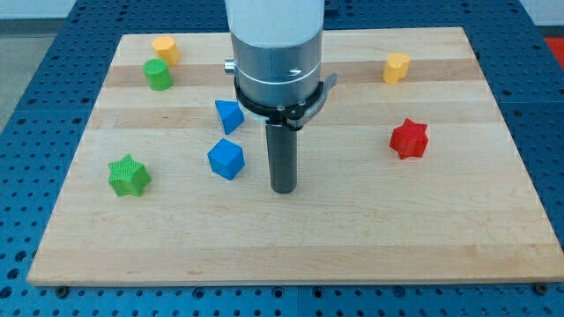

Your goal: Keep blue cube in between blue triangle and red star

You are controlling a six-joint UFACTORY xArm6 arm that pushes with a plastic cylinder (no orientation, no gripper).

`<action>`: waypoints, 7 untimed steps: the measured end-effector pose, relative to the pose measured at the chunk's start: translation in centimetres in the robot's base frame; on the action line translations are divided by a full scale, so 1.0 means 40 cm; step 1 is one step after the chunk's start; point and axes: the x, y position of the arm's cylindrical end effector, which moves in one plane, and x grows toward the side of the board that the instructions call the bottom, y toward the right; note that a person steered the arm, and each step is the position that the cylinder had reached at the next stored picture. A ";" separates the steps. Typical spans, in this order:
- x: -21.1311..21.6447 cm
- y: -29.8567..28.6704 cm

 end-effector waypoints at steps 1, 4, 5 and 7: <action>0.000 -0.029; 0.000 -0.185; 0.000 -0.235; -0.037 -0.236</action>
